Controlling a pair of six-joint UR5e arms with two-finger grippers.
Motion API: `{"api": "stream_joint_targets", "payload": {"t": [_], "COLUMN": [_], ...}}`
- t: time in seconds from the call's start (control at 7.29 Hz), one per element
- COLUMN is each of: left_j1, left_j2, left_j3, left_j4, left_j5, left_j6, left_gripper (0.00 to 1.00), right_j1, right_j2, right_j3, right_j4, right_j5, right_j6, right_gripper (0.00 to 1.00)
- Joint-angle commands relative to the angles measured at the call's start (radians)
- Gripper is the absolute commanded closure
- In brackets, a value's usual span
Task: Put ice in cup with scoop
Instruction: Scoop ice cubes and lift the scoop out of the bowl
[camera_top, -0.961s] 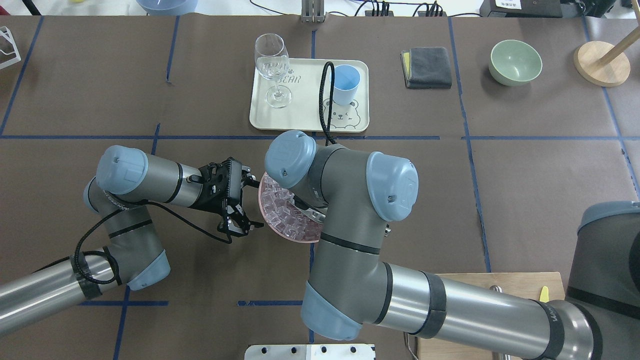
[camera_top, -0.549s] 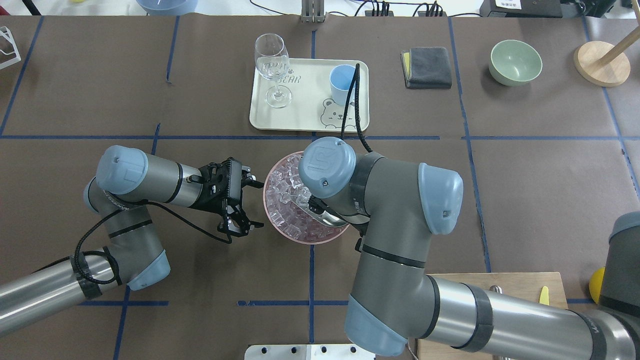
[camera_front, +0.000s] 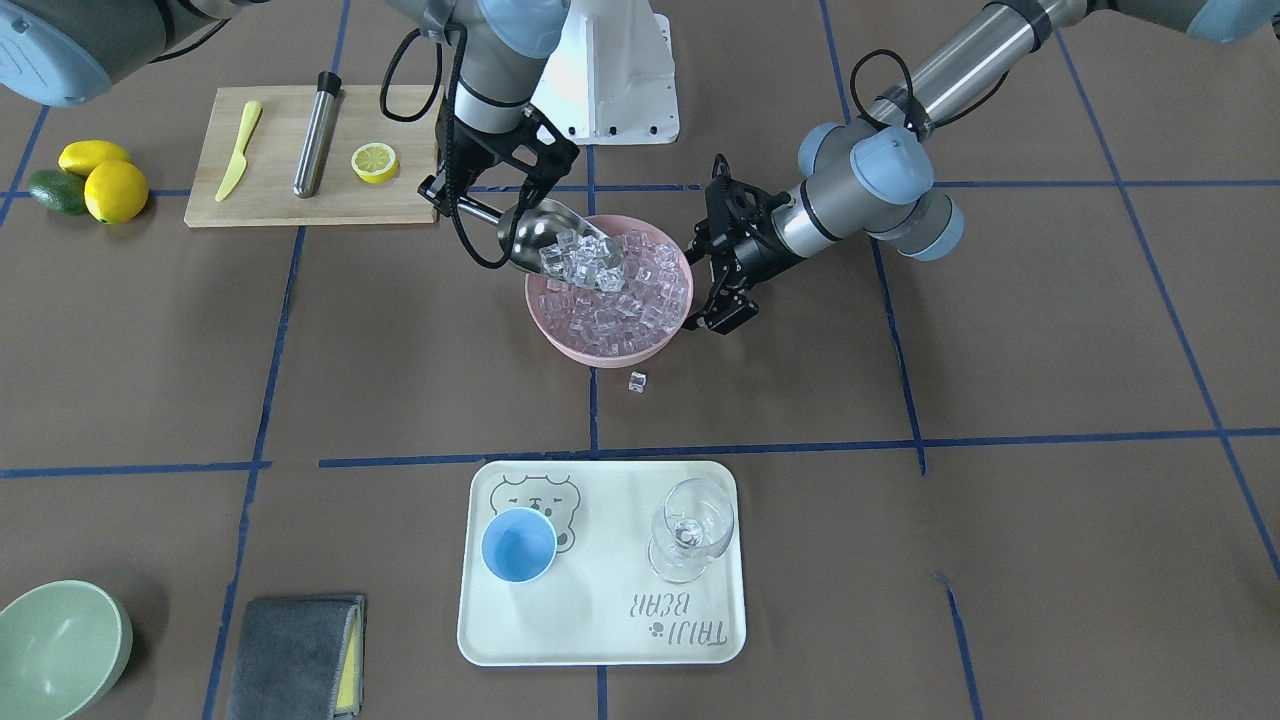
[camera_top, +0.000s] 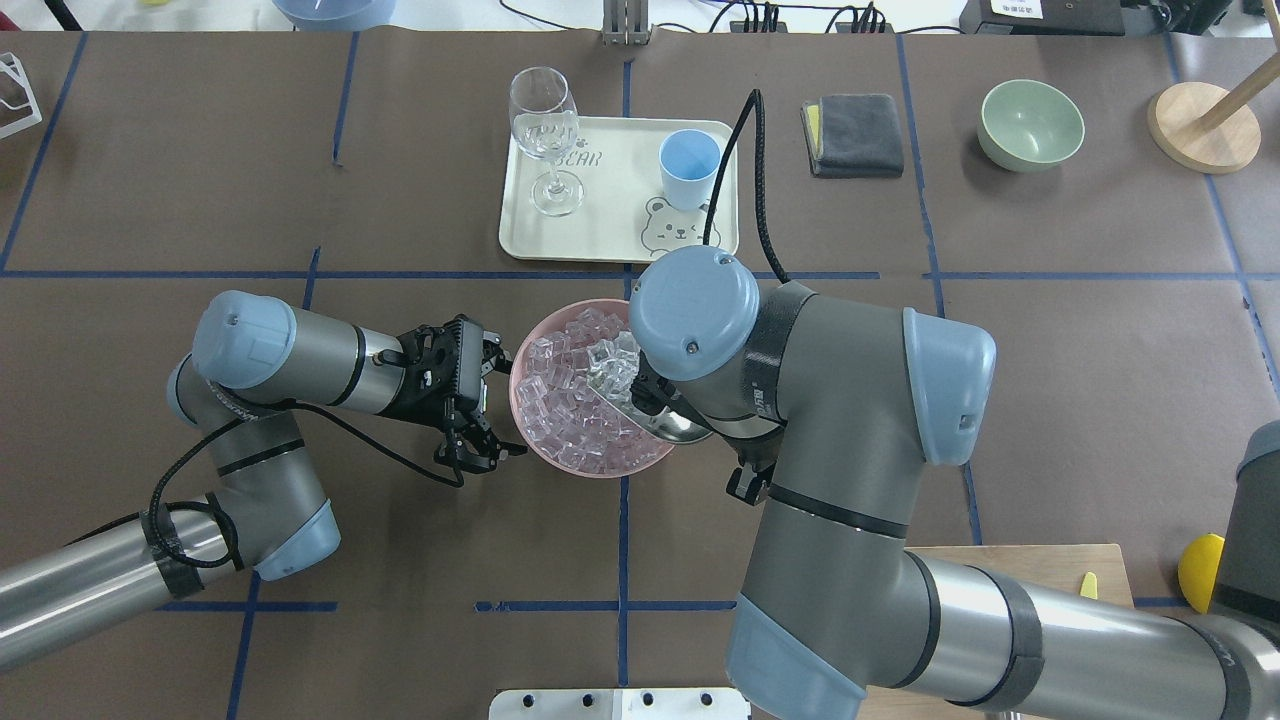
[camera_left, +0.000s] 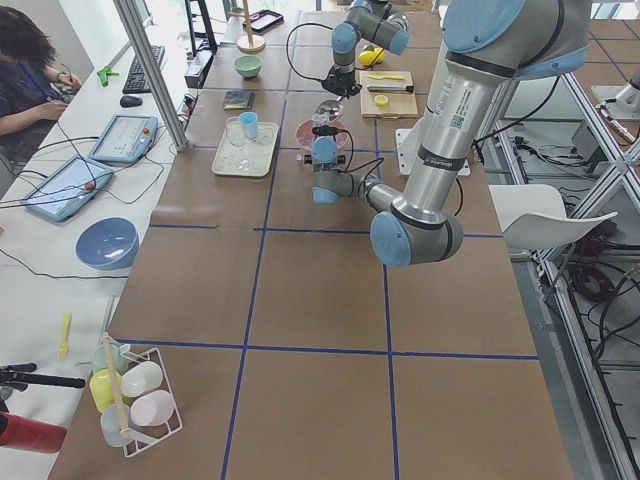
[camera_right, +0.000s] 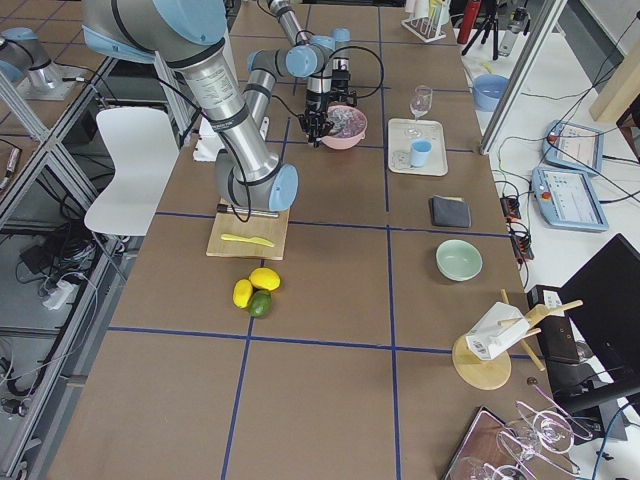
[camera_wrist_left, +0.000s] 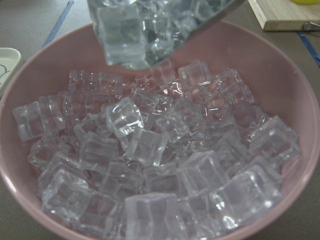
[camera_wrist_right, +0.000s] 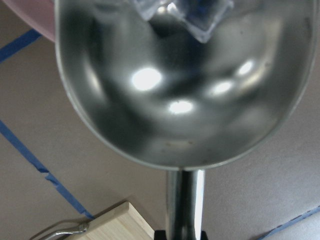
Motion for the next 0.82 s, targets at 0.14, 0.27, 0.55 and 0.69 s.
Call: {"api": "stream_joint_targets", "payload": {"t": [0.14, 0.27, 0.55, 0.69], "left_j1": [0.000, 0.000, 0.000, 0.000], "left_j2": [0.000, -0.002, 0.000, -0.002], "left_j3": [-0.001, -0.001, 0.001, -0.001], "left_j4": [0.000, 0.000, 0.000, 0.000], "left_j5": [0.000, 0.000, 0.000, 0.000], "left_j6": [-0.001, 0.000, -0.001, -0.002], "left_gripper": [0.00, 0.00, 0.00, 0.00], "right_j1": [0.101, 0.138, 0.196, 0.203], "right_j2": [0.036, 0.037, 0.036, 0.034], "right_j3": [0.012, 0.011, 0.006, 0.006], "right_j4": [-0.057, -0.057, -0.043, -0.010], "right_j5": [0.107, 0.147, 0.198, 0.200], "right_j6": [0.001, 0.007, 0.079, 0.131], "right_gripper": [1.00, 1.00, 1.00, 1.00]}}
